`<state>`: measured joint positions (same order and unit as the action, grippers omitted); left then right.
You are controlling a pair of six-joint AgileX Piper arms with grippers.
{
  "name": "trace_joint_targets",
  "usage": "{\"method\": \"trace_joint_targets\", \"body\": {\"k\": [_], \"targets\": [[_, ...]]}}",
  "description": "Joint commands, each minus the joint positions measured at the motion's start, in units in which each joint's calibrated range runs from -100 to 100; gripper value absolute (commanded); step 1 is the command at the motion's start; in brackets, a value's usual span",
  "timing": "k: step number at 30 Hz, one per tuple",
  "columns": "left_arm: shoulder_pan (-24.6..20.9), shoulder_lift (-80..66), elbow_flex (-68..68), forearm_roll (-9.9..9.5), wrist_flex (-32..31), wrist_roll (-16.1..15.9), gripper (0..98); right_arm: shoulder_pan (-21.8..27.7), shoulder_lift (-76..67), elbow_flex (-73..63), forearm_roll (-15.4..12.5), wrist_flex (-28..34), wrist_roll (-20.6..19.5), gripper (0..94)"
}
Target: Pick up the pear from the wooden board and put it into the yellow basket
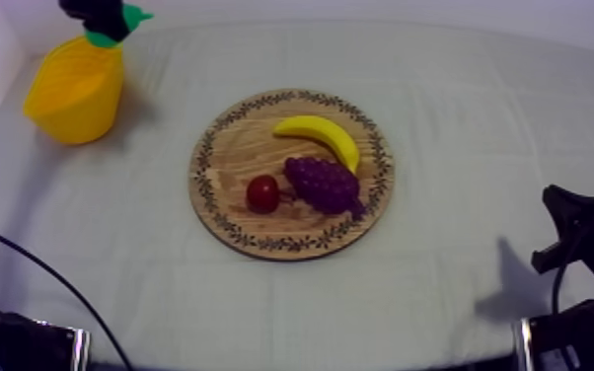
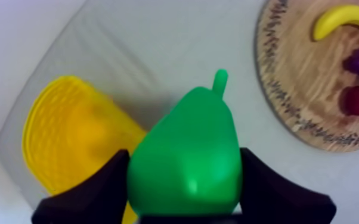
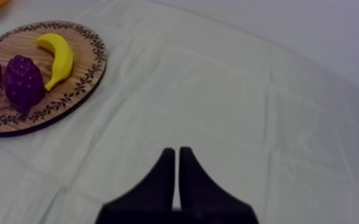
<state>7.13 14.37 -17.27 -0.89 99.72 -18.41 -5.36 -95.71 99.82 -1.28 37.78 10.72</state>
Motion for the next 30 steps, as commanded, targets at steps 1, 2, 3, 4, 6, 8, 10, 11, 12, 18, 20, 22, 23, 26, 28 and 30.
{"method": "trace_joint_targets", "body": {"k": [1,2,3,4,6,8,10,11,12,18,20,22,23,26,28,30], "targets": [[-4.0,-0.2,-0.1,0.04,0.0,-0.3,52.7,0.0,0.0,0.0,0.0,0.0,0.0,0.4],[-5.1,-0.2,-0.2,0.04,0.0,-0.4,52.7,0.0,0.0,0.0,0.0,0.0,0.0,0.4],[-6.1,-0.3,-0.3,0.03,0.0,-0.5,52.6,0.0,0.0,0.0,0.0,0.0,0.0,0.4],[-7.2,-0.4,-0.4,0.03,0.0,-0.5,52.6,0.0,0.0,0.0,0.0,0.0,0.0,0.4],[-9.1,-0.5,-0.7,0.07,0.0,-0.5,52.5,0.0,0.0,0.0,0.0,0.0,0.0,0.4],[-10.9,-0.6,-1.0,0.17,0.0,-0.2,52.2,0.0,0.0,0.0,0.0,0.0,0.0,0.4],[-12.3,-0.7,-1.3,0.31,0.0,0.3,52.2,0.0,0.0,0.0,0.0,0.0,0.0,0.4],[-12.9,-0.7,-1.5,0.4,0.0,0.7,52.2,0.0,0.0,0.0,0.0,0.0,0.0,0.4],[-13.4,-0.6,-1.7,0.51,0.0,1.1,52.2,0.0,0.0,0.0,0.0,0.0,0.0,0.4],[-14.8,0.5,-3.5,1.89,0.0,5.3,52.2,0.0,0.0,0.0,0.0,0.0,0.0,0.4],[-14.9,1.2,-4.6,2.84,0.0,6.5,52.4,0.0,0.0,0.0,0.0,0.0,0.0,0.4],[-14.9,2.1,-5.7,3.74,0.0,7.6,52.6,0.0,0.0,0.0,0.0,0.0,0.0,0.4],[-14.9,2.7,-6.2,4.15,0.0,8.2,52.8,0.0,0.0,0.0,0.0,0.0,0.0,0.4],[-14.7,4.8,-7.2,5.18,0.0,9.8,53.5,0.0,0.0,0.0,0.0,0.0,0.0,0.4],[-14.5,6.5,-7.4,5.69,-0.3,10.6,53.9,0.0,0.0,0.0,0.0,0.0,0.0,0.4],[-14.4,8.4,-7.4,5.98,-1.0,11.1,54.1,0.0,0.0,0.0,0.0,0.0,0.0,0.4]]}}
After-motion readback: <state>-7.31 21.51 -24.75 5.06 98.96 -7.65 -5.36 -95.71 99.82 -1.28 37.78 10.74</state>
